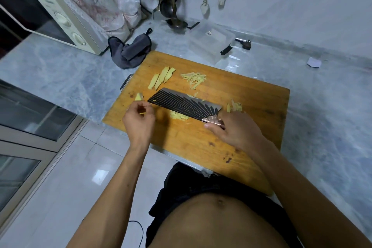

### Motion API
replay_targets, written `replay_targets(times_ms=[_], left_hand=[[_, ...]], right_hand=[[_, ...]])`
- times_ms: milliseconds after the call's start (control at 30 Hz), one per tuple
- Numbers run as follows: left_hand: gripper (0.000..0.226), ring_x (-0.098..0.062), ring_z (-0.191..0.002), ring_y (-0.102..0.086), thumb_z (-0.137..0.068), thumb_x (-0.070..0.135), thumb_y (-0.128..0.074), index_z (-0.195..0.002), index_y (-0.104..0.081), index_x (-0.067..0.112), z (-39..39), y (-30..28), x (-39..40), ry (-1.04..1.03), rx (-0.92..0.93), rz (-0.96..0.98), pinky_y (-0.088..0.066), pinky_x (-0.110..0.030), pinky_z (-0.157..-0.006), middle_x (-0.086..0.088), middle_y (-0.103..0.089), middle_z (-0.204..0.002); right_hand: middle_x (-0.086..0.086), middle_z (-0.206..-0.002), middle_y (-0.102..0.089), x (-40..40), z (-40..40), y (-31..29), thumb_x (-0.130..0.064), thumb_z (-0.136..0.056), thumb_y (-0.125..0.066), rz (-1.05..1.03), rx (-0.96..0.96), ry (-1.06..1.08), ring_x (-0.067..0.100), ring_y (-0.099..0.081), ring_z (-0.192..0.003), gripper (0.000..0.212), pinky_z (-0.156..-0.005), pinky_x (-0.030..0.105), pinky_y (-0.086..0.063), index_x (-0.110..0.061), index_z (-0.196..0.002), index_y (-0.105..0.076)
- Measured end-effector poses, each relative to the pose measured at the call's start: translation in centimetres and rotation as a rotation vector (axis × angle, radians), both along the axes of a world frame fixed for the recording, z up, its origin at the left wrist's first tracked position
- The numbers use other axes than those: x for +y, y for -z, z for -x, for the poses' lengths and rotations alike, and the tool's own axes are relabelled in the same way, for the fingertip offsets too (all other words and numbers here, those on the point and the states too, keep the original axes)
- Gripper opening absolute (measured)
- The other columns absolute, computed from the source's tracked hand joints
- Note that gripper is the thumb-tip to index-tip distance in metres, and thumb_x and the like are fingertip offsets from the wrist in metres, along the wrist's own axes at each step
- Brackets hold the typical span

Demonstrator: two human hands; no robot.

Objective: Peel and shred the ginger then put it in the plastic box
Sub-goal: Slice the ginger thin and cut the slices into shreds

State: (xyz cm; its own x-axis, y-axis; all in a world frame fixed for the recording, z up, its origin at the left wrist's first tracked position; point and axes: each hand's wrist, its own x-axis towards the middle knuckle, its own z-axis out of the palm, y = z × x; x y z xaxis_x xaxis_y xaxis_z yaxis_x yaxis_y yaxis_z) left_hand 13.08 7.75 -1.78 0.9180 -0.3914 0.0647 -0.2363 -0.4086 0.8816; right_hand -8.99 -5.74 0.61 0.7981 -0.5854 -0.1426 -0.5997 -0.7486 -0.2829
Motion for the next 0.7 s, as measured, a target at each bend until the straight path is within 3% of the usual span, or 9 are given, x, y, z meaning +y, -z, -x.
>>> replay_targets(times_ms=[133,267,334,400,500,600,700], left_hand=[[0.011,-0.012,-0.086,-0.063,-0.087,0.013,-0.058,-0.088,-0.065,0.021,-0.3,-0.4,-0.3,0.086,-0.137,-0.020,-0.053,-0.032,-0.082,0.006,-0.068,-0.088],[0.018,-0.010,-0.097,-0.058,-0.089,0.019,-0.068,-0.107,-0.071,0.016,-0.6,-1.0,-2.4,0.542,-0.251,-0.212,-0.047,-0.022,-0.087,0.003,-0.066,-0.105],[0.029,-0.007,-0.102,-0.054,-0.091,0.022,-0.070,-0.119,-0.069,0.017,-0.8,-1.4,-4.0,0.725,-0.191,-0.346,-0.038,-0.012,-0.090,0.004,-0.062,-0.111],[0.025,-0.007,-0.110,-0.056,-0.094,0.018,-0.067,-0.118,-0.071,0.013,-1.0,-1.8,-5.3,0.828,0.021,-0.462,-0.035,-0.013,-0.095,0.003,-0.066,-0.117],[0.013,-0.002,-0.105,-0.059,-0.093,0.010,-0.066,-0.098,-0.077,0.005,-1.6,-1.5,-6.5,0.814,0.156,-0.488,-0.039,-0.011,-0.088,0.001,-0.071,-0.116],[0.011,-0.002,-0.088,-0.060,-0.093,0.011,-0.067,-0.096,-0.077,0.006,-1.6,-1.4,-7.0,0.736,0.101,-0.432,-0.038,0.001,-0.068,-0.002,-0.073,-0.105],[0.010,-0.004,-0.085,-0.062,-0.092,0.012,-0.069,-0.097,-0.076,0.008,-1.0,-1.8,-7.3,0.779,0.072,-0.373,-0.040,0.001,-0.066,-0.002,-0.073,-0.099]], right_hand=[[-0.007,-0.071,-0.053,-0.4,0.4,0.7,-0.071,-0.092,-0.041,0.051,0.008,-0.012,0.015,-0.056,-0.065,0.056,-0.067,0.031,-0.044,-0.018,-0.098,-0.058],[-0.005,-0.074,-0.059,-0.1,0.8,0.7,-0.073,-0.091,-0.039,0.097,0.034,-0.118,0.016,-0.058,-0.065,0.056,-0.073,0.036,-0.053,-0.019,-0.092,-0.055],[-0.004,-0.075,-0.056,0.3,0.9,0.6,-0.070,-0.093,-0.041,0.106,0.040,-0.172,0.016,-0.055,-0.066,0.051,-0.069,0.034,-0.050,-0.020,-0.087,-0.047],[-0.002,-0.074,-0.056,0.7,0.9,0.7,-0.070,-0.092,-0.043,0.120,0.019,-0.207,0.017,-0.053,-0.065,0.051,-0.060,0.031,-0.042,-0.020,-0.084,-0.044],[-0.001,-0.066,-0.055,1.0,0.9,1.2,-0.070,-0.091,-0.046,0.125,-0.012,-0.233,0.019,-0.051,-0.055,0.052,-0.052,0.029,-0.035,-0.019,-0.079,-0.043],[0.001,-0.065,-0.059,1.0,1.2,1.5,-0.069,-0.091,-0.048,0.123,-0.028,-0.248,0.021,-0.057,-0.055,0.052,-0.051,0.029,-0.037,-0.018,-0.078,-0.042],[0.002,-0.070,-0.063,0.9,1.3,1.3,-0.068,-0.092,-0.047,0.129,-0.016,-0.257,0.022,-0.061,-0.060,0.051,-0.053,0.030,-0.041,-0.019,-0.082,-0.044]])
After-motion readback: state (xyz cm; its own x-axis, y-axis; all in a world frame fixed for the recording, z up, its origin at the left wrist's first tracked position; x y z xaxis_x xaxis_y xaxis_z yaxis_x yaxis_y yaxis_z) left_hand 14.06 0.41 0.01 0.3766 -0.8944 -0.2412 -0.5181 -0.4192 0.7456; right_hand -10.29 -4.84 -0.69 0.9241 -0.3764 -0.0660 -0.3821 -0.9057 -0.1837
